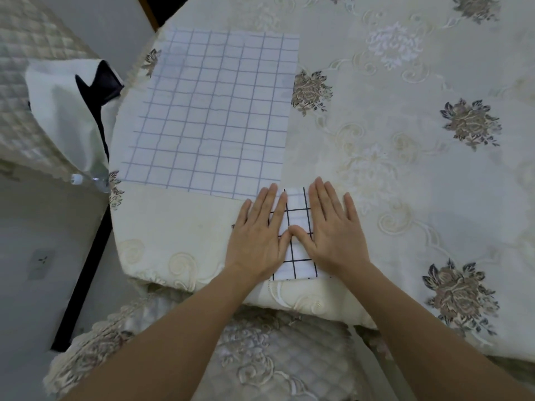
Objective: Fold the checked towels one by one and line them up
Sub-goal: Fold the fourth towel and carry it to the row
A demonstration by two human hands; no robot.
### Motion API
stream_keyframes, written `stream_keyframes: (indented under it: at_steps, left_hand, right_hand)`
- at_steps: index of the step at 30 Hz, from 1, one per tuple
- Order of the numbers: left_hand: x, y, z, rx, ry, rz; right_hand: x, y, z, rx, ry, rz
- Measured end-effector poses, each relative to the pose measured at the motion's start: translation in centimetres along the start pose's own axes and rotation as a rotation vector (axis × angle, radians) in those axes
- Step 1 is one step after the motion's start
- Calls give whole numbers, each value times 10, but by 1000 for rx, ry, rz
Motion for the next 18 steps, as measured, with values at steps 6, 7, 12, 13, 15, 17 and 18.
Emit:
stream_keyframes:
  at_steps: [6, 7, 12, 13, 15, 17, 18]
  left_hand:
    - [0, -1, 0, -2, -9, 3]
    - [0, -1, 0, -2, -8, 5]
    - [0, -2, -1, -5, -13, 7]
    - [1, -2, -1, -8, -12, 10]
    - [1, -2, 0, -4, -11, 21]
    - [2, -2, 1, 1, -7, 27]
    - [2, -2, 1, 6, 1, 25]
  right_hand:
    - [-1, -15, -12, -45, -38, 54]
    - [4, -16, -13, -60, -32, 4]
    - [12, -18, 1, 28, -12, -97]
    - [8, -20, 3, 41, -26, -91]
    - [0, -26, 3, 55, -52, -76]
    - [-6, -33, 2, 60, -62, -47]
    - [-7, -35, 2, 60, -61, -34]
Point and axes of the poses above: each hand's wrist, its own y-axis towards the middle knuckle, its own z-axis out of the palm, x = y × z, the point moved 2 cm from there along y, towards the middle knuckle, and after that the axes turned 1 degree about x, right-handed, at the moved point
